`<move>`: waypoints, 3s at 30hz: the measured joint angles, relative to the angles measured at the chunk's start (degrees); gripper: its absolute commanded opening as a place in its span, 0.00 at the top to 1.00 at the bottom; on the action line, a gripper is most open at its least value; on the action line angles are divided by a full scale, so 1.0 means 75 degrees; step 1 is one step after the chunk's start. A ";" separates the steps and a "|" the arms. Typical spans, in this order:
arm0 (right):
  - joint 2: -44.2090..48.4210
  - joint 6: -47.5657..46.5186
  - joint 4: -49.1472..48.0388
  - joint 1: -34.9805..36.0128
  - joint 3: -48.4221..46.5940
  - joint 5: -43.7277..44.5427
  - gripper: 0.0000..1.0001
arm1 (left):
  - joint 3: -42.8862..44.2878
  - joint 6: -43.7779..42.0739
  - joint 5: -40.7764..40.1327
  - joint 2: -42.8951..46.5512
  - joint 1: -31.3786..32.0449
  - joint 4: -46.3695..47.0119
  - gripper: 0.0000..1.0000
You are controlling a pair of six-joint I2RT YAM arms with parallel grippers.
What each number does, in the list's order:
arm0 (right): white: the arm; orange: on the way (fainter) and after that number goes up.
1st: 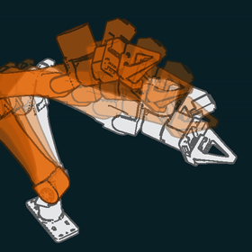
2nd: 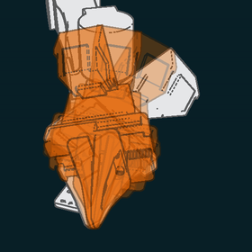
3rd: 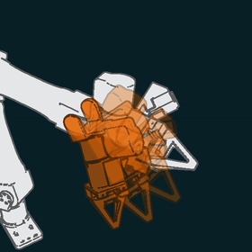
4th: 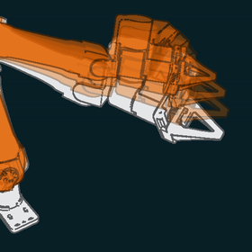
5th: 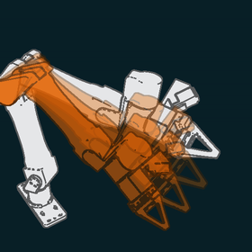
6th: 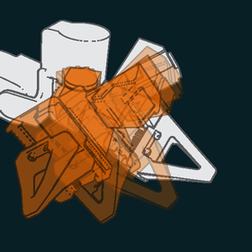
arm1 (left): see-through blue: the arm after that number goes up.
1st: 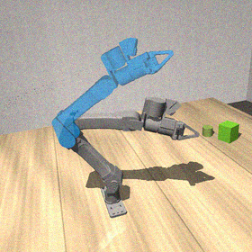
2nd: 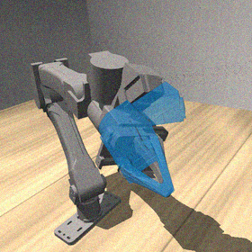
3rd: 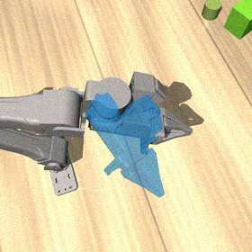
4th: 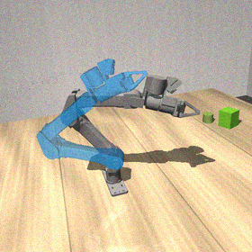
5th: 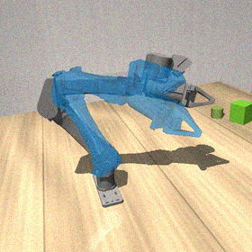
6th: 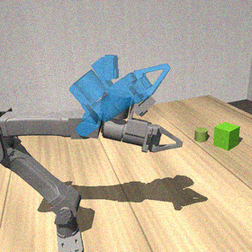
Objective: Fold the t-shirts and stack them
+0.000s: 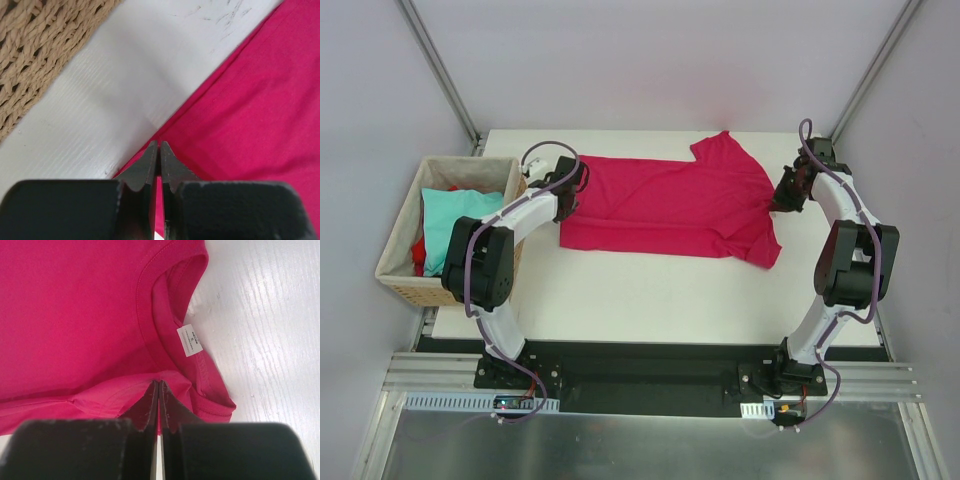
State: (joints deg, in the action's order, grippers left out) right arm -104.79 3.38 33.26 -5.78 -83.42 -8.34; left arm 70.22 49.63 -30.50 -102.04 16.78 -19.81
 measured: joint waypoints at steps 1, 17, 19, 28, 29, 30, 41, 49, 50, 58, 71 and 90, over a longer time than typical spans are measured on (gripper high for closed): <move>0.0000 0.0000 0.0000 0.0000 0.0000 0.0012 1.00 | 0.0029 -0.0009 0.0000 0.0000 0.0000 -0.0003 1.00; -0.0294 0.0000 -0.0009 0.0000 -0.0038 0.0090 0.99 | 0.0195 -0.0073 0.0000 -0.0332 0.0000 0.0020 1.00; -0.0382 0.0000 -0.0012 0.0000 -0.0038 0.0114 1.00 | 0.0204 -0.0079 0.0000 -0.0385 0.0000 0.0017 1.00; -0.0425 0.0000 -0.0137 0.0000 -0.0035 0.0111 1.00 | 0.0207 -0.0079 0.0000 -0.0510 0.0000 0.0015 1.00; -0.0425 0.0000 -0.0152 0.0000 -0.0035 0.0111 1.00 | 0.0207 -0.0082 0.0000 -0.0510 0.0000 0.0017 1.00; -0.0425 0.0000 -0.0163 0.0000 -0.0035 0.0111 1.00 | 0.0207 -0.0082 0.0000 -0.0513 0.0000 0.0017 1.00; -0.0475 -0.0117 -0.0140 0.0009 -0.0093 -0.0195 0.01 | 0.0262 -0.0300 0.0015 -0.0533 0.0000 0.0020 0.16; 0.1533 -0.0224 -0.0044 0.0629 0.0452 -0.0571 0.00 | 0.0213 -0.0787 0.0530 0.0726 0.0256 -0.0003 0.01; 0.2084 -0.0166 -0.0029 0.0848 0.0720 -0.0618 0.00 | 0.0087 -0.0807 0.0629 0.1105 0.0358 0.0079 0.01; 0.3885 0.1402 -0.1142 0.3809 0.3162 -0.1017 0.00 | -0.1801 -0.0644 0.1154 0.3654 0.0699 0.0152 0.01; 0.0239 0.3188 -0.2069 0.6102 0.1285 0.0490 0.00 | -0.2891 -0.0356 0.1341 0.3958 0.0597 -0.0035 0.01; 0.2891 0.2317 -0.0259 0.3503 0.3302 0.2057 0.00 | -0.2471 -0.0315 0.1813 0.3118 0.0548 -0.0026 0.01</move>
State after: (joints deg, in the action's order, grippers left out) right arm -83.11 20.75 31.31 20.49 -58.65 7.09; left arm 51.68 47.27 -16.91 -78.65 20.88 -20.01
